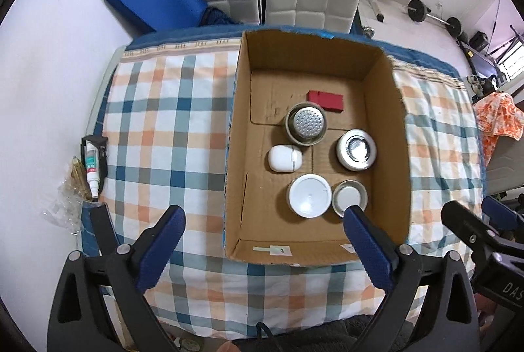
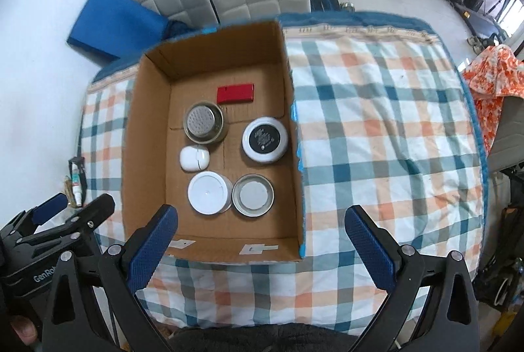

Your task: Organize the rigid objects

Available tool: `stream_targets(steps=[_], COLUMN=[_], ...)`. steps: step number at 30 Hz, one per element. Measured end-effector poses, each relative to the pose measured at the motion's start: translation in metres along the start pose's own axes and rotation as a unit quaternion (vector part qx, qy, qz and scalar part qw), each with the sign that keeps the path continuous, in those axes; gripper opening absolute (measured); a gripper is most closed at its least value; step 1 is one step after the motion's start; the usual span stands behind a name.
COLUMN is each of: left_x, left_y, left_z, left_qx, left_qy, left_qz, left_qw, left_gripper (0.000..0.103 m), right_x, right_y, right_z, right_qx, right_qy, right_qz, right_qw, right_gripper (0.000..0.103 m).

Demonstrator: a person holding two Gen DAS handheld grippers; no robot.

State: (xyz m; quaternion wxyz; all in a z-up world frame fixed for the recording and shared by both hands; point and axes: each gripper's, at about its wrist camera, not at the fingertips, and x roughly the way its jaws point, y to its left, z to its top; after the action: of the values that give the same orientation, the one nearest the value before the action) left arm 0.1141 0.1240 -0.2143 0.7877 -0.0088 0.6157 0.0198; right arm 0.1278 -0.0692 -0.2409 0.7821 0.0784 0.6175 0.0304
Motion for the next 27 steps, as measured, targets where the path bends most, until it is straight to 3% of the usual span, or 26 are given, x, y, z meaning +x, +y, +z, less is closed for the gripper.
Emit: stream_targets(steps=[9,17,27], left_x=[-0.08,-0.13,-0.159], left_y=[-0.011,-0.021,-0.025], left_z=[-0.01,-0.02,-0.032], left_qx=[-0.003,0.014,0.013], left_qy=[-0.046,-0.061,-0.067], left_qz=[-0.02,-0.011,-0.008], left_qw=[0.9987,0.998,0.9976], left_gripper=[0.099,0.099,0.099], right_x=[-0.087,-0.167,-0.207], right_y=[-0.009,-0.015,-0.016], right_z=[-0.016,-0.031,-0.042], right_qx=[-0.002,-0.013,-0.025], right_qy=[-0.053,-0.096,-0.101], right_qz=[0.009,0.007,-0.011], right_qw=[0.999,0.995,0.995], right_gripper=[0.103,0.103,0.103])
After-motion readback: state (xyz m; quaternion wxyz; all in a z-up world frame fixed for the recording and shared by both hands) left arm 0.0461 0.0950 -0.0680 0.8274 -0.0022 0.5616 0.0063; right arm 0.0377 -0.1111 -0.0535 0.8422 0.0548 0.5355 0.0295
